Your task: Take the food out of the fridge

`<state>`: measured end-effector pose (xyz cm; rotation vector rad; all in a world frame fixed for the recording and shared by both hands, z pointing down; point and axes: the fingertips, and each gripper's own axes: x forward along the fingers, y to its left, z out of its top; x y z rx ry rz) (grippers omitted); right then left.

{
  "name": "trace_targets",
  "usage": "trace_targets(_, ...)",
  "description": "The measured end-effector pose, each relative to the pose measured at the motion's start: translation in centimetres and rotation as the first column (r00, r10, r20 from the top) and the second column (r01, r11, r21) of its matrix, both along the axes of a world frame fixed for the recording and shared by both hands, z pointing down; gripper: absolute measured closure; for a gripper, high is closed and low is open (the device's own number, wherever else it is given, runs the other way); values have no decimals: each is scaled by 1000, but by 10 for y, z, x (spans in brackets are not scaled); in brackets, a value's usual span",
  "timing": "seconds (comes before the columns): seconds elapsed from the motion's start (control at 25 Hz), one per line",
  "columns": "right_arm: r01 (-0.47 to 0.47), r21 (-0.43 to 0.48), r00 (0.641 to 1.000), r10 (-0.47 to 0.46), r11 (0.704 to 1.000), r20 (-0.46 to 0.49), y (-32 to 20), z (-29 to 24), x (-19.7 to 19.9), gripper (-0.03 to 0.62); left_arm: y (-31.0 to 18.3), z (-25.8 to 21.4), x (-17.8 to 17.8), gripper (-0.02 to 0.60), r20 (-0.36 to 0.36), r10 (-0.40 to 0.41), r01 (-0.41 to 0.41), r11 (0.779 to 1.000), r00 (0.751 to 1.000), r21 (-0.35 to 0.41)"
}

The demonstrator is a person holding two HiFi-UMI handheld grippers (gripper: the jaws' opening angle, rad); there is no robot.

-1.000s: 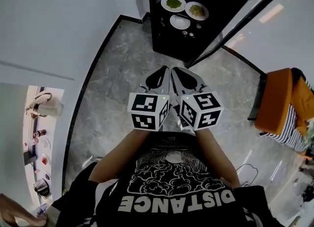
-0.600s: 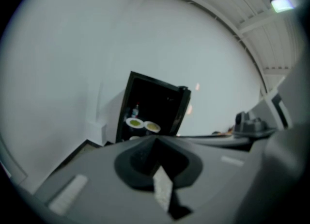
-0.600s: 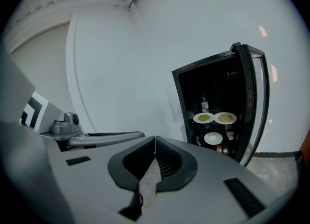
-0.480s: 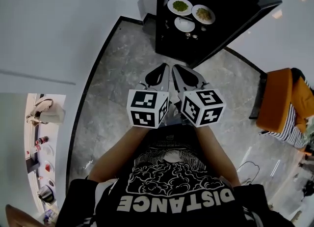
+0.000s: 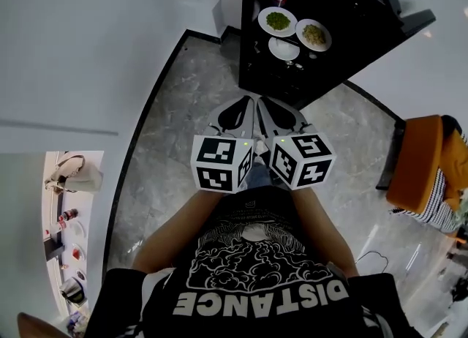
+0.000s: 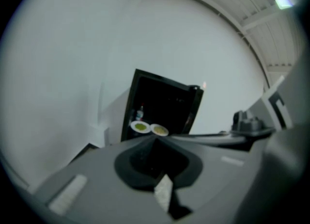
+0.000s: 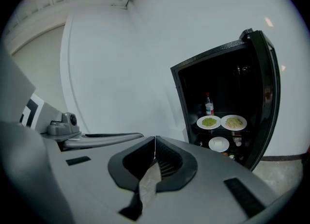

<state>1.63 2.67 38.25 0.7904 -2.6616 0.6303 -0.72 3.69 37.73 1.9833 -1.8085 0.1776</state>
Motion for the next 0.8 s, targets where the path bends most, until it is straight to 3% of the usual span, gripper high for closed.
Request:
trace_targets(0.28,-30,8,1000,30,1000,4,-64,-2,-8,591,-68,-1,-9,581,20,40,-40,999,999,-11)
trace_targets(0.8,-190,-58,979,193,980,62,-168,6,29,591,-167,5,22,580,54,193,-189,980,980,-57)
